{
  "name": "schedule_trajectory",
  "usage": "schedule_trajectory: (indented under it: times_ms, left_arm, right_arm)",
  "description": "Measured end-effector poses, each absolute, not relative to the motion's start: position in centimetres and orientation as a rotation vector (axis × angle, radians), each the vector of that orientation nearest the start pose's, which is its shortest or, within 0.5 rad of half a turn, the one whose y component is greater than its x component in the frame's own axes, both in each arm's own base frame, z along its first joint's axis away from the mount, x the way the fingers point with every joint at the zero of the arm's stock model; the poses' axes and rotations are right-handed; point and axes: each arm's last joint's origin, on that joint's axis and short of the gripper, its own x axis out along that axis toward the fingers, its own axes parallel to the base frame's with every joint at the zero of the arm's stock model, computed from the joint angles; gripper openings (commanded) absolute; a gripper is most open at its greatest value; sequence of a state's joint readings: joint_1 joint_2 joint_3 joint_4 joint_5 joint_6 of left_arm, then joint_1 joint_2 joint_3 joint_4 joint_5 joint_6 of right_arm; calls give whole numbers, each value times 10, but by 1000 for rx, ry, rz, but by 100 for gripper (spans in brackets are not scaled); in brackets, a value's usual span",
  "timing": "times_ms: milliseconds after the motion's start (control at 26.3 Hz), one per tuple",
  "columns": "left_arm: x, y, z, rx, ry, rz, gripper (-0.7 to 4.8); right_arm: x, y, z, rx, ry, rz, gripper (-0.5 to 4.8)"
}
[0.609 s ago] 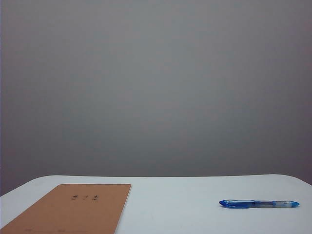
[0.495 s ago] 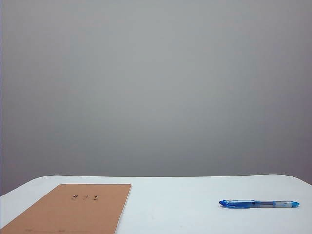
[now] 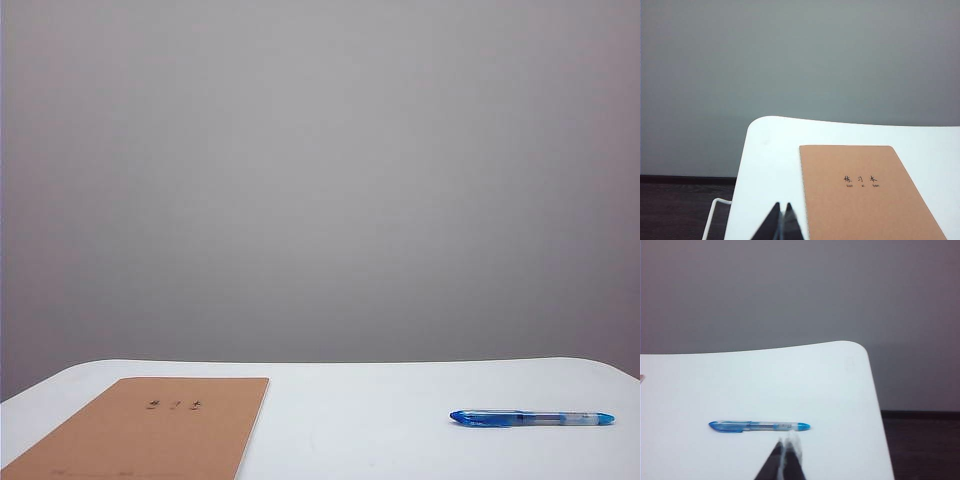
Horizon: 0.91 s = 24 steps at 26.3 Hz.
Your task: Pick up a pen on the table and place it on the notebook.
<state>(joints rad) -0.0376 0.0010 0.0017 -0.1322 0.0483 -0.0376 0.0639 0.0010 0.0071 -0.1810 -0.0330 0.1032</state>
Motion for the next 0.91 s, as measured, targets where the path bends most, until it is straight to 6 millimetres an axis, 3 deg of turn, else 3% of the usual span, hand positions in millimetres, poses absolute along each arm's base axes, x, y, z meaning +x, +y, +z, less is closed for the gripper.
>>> schedule_trajectory:
  times_ms: [152,266,419,571,609,913]
  left_arm:
    - [97,-5,155,-76,96,-64,-5]
    - [97,-2,161,-257,43,16,-5]
    - [96,-1,171,-334,14,39,-5]
    - [91,-1,208,-316,-66,28,-5]
    - [90,-1,230,-284,-98,21,-5]
    - [111,-4,303,-146,-63,-53,-5]
  right_arm:
    - [96,7,153,100,128,78,-1]
    - [97,6,162,111,38,47,-1]
    - [96,4,181,146,-164,-7,-1]
    - [91,2,200,170,-351,-44,-1]
    - [90,1,206,176,-362,-74,-1]
    - [102,0,249,126,-309,-136,-1]
